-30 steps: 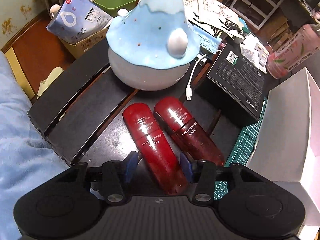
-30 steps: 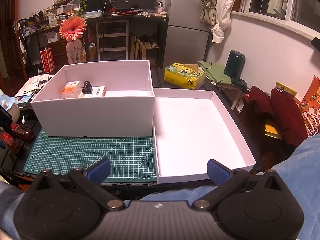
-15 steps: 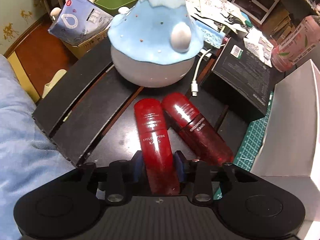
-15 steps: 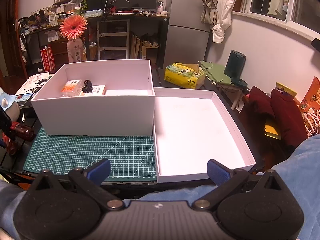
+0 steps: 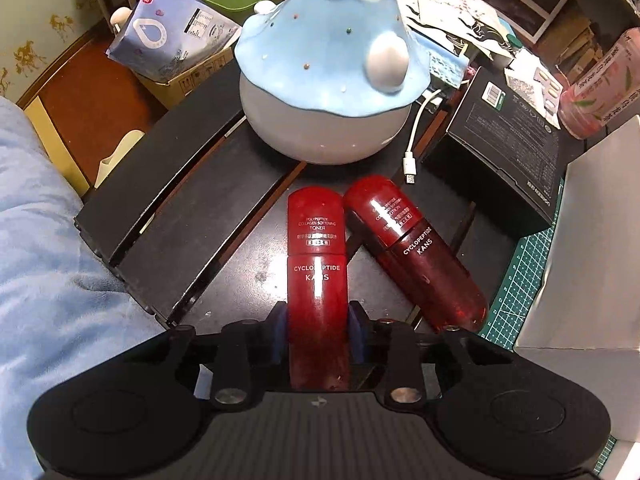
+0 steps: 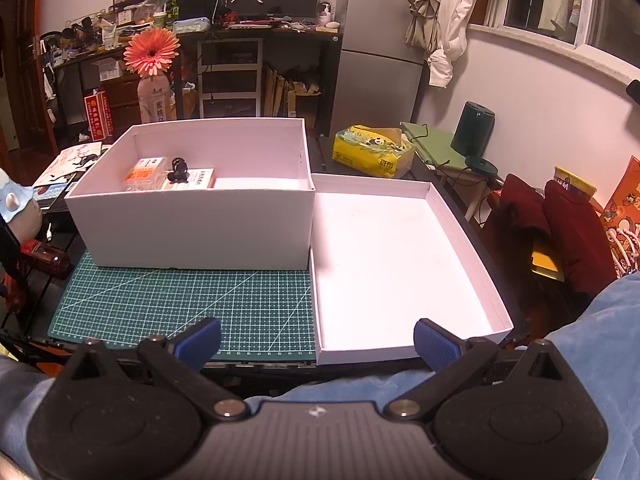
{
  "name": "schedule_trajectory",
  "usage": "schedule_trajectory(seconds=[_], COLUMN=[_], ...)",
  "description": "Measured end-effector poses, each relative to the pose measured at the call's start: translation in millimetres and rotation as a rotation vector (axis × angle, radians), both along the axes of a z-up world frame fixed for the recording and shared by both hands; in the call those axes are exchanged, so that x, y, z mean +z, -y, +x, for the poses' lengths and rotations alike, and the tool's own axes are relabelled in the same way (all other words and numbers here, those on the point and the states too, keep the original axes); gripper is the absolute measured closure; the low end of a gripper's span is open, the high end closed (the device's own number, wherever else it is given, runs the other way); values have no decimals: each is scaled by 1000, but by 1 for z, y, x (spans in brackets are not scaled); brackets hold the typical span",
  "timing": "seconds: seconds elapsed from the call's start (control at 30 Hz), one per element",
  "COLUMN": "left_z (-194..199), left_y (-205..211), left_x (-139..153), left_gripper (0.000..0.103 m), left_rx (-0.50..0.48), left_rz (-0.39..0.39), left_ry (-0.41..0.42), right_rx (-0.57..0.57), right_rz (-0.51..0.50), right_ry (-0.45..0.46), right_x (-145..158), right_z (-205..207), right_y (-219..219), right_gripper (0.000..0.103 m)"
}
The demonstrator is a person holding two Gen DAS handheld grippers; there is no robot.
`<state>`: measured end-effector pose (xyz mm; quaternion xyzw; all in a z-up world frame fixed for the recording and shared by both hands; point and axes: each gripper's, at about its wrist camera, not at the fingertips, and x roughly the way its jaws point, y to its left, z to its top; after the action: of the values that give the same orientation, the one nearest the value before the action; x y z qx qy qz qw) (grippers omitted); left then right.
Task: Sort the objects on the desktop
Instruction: 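Close the left gripper around the upright red KANS bottle, then lift the red bottle with the left gripper and carry it toward the white box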
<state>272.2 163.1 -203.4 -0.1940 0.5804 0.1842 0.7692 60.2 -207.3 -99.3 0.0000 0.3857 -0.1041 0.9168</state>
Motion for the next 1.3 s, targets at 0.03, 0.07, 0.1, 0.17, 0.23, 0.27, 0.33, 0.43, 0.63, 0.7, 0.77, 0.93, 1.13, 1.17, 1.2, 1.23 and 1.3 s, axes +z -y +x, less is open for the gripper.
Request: schedule_trajectory(seconds=[0.03,0.07,0.1,0.17,0.23,0.27,0.33,0.43,0.63,0.7,0.77,0.93,1.13,1.17,1.2,1.23,1.3], left_z=[0,0,0,0,1,1,2,2,2,2,1,3,2,1,0,-1,-2], left_y=[-1,-2,-3,-4,-2,-1,2,2,6,7,6,6,4,4,3,4,7], left_x=[-1,-2,-2,-2,-3,-2,-2,-1,-1,-1,-1,0,2,4,6,8,13], left_gripper=[72,72,72,72,72,72,68,65,68,72,73,73,73,73,73,73,73], left_rx=[6,11,17,24,19,13,-2,-2,-16,-9,2,0,8,10,11,5,-9], left_rz=[-8,-11,-14,-14,-5,0,11,8,44,65,70,69,50,47,44,53,71], left_ry=[-3,-1,2,6,9,8,5,8,16,21,28,25,23,28,32,37,46], right_rx=[0,1,1,3,5,5,7,10,28,39,48,60,66,67,70,73,85], right_rz=[1,0,-1,-3,-5,-5,-4,-3,4,6,8,14,19,20,24,28,37], right_ry=[-1,-1,0,0,0,0,3,8,30,37,44,53,55,55,55,56,60], right_x=[0,0,0,0,0,0,0,1,3,4,5,6,6,6,6,6,6], right_z=[0,0,0,0,0,0,0,-1,-5,-6,-6,-7,-8,-8,-8,-8,-9], right_y=[0,0,-1,-1,-2,-2,-2,-2,-3,-4,-4,-5,-6,-6,-6,-6,-7], right_gripper=[0,0,0,0,0,0,0,0,0,0,0,0,0,0,0,0,0])
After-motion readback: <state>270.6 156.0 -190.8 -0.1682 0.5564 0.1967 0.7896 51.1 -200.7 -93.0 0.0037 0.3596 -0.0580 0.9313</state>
